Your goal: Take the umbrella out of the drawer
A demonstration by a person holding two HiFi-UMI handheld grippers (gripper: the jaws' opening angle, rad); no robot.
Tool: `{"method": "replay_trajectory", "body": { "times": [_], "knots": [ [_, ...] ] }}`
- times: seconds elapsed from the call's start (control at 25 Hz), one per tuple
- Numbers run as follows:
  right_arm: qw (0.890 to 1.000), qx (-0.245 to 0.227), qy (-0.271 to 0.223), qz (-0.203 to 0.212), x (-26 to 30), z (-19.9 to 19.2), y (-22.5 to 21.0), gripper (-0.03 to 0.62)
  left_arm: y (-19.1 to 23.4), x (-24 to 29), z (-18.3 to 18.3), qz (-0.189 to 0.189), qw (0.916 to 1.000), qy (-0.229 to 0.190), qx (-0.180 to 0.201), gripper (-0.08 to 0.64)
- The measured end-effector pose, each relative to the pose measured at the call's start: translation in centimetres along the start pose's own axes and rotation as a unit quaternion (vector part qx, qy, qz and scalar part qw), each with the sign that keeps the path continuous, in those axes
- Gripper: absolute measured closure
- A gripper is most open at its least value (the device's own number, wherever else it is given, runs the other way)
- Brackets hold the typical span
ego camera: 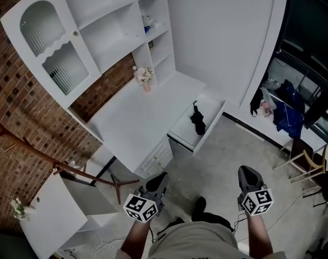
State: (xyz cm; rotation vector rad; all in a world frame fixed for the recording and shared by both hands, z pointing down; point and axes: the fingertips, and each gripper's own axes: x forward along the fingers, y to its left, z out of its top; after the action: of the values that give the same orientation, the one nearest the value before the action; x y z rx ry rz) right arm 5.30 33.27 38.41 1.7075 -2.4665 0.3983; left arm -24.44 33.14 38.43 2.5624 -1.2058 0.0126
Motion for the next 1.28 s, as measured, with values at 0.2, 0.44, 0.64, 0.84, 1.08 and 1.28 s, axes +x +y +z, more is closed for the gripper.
{"method": "replay_trajectory", "body": {
  "times": [0.2, 0.44, 0.64, 0.84, 1.08, 1.28],
  "knots": [
    [1.000, 0.004, 0.011, 0.018, 2.6, 0.2, -2.6, 0.558, -0.1, 3.3, 0.4, 0.011, 0.9999, 0.009, 0.006, 0.535],
    [0.999, 0.007, 0.019, 0.038, 5.4, 0.4, -5.5, 0.558, 0.0, 6.7, 0.2, 0.030, 0.9992, 0.024, 0.008, 0.535],
    [0.998, 0.009, 0.018, 0.052, 7.0, 0.6, -8.2, 0.558, -0.5, 9.4, 0.0, 0.042, 0.9987, 0.028, 0.012, 0.535],
    [0.998, 0.007, 0.021, 0.065, 8.1, 0.8, -9.8, 0.557, -0.9, 11.4, 0.1, 0.049, 0.9984, 0.026, 0.012, 0.535],
    [0.997, 0.002, 0.024, 0.074, 9.1, 1.3, -10.4, 0.557, -0.7, 12.8, 0.4, 0.053, 0.9982, 0.026, 0.011, 0.535],
    [0.997, 0.002, 0.029, 0.073, 9.9, 1.4, -10.8, 0.557, -0.1, 13.6, 0.4, 0.053, 0.9981, 0.029, 0.005, 0.535]
  ]
}}
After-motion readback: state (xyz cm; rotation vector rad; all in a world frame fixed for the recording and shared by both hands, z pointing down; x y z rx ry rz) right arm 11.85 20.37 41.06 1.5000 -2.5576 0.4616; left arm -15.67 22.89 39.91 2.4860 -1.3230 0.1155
